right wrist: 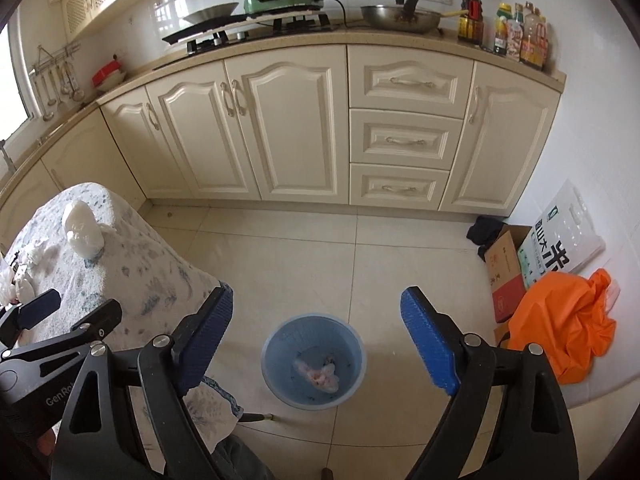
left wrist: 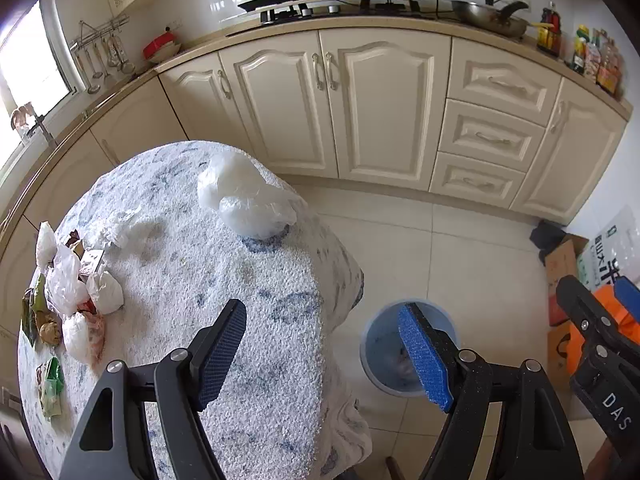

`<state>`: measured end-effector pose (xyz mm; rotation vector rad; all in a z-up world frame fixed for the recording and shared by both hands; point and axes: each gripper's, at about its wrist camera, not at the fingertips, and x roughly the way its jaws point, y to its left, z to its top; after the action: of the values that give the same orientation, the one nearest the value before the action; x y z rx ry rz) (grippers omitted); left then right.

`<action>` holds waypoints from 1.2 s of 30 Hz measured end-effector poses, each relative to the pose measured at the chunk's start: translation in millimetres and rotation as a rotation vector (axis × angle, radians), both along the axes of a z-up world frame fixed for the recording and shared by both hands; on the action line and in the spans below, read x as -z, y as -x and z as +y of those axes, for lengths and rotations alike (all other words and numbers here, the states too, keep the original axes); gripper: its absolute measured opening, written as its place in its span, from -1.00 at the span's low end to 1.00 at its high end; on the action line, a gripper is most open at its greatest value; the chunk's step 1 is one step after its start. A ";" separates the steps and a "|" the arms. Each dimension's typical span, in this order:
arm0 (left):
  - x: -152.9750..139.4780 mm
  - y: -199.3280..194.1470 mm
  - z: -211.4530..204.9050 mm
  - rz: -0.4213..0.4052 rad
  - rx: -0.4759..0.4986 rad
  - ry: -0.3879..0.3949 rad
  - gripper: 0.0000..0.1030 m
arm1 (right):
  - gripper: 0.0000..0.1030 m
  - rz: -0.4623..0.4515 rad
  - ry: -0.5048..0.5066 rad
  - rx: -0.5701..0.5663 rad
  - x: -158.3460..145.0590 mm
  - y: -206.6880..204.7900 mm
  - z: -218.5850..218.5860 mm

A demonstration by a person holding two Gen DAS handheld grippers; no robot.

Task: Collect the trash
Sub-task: 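Move both tools back over the table toward the remaining trash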

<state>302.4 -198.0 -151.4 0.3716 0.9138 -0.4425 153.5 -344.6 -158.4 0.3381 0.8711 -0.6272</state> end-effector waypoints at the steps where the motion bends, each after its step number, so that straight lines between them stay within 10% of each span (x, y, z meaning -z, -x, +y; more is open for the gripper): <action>1: -0.3 0.2 0.7 0.002 0.000 0.000 0.45 | 0.70 0.002 -0.002 0.000 0.5 1.3 -0.1; 36: -58.8 80.3 111.3 -0.076 -0.120 0.096 0.48 | 0.70 -0.146 0.069 -0.165 -55.4 36.6 91.4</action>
<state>222.1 -86.7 -92.6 0.2424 0.8333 -0.3583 116.9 -253.2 -103.0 0.2438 0.7278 -0.4726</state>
